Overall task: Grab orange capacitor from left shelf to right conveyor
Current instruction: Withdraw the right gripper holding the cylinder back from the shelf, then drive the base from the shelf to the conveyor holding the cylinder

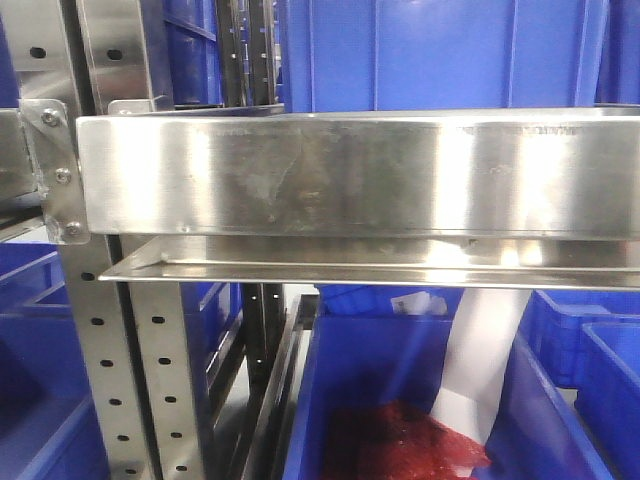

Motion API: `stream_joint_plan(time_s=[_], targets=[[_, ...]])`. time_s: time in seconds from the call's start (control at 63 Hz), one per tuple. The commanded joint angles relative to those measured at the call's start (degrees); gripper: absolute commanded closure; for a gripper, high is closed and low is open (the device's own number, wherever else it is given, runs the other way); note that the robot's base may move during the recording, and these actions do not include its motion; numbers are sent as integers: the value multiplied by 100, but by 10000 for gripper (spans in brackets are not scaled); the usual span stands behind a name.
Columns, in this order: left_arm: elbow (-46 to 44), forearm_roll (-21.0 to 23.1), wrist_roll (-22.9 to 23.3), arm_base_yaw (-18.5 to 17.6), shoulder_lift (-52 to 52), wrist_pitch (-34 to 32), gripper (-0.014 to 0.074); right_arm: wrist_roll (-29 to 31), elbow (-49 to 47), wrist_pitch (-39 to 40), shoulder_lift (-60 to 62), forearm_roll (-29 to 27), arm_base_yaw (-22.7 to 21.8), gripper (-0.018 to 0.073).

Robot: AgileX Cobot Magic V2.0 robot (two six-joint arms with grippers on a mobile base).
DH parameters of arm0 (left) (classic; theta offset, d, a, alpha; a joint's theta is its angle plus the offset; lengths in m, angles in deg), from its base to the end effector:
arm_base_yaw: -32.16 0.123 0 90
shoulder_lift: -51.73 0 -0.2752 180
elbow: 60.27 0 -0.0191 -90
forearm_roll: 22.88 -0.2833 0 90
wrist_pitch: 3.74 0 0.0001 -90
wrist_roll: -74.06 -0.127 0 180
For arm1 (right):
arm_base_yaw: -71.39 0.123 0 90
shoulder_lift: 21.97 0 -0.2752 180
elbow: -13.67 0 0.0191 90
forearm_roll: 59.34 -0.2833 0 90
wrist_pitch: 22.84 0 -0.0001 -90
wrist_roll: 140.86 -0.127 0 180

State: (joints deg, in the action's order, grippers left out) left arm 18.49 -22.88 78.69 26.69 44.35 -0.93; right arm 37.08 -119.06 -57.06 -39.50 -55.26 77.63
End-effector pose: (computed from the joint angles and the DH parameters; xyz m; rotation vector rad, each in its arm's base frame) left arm 0.1348 -0.0129 0.1987 0.0114 1.5541 -0.1393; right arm 0.1110 0.0070 0.3240 -0.0843 1.7249 0.0289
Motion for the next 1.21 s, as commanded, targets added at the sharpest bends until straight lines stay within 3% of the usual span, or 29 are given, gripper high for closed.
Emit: stream_joint_plan(time_s=[0.0,1.19], targets=[[-31,0,-3,-43,110,-498,701,52,-146,529,-62,79,-23,501],[-31,0,-3,-43,110,-498,701,52,-146,529,-62,79,-23,501]])
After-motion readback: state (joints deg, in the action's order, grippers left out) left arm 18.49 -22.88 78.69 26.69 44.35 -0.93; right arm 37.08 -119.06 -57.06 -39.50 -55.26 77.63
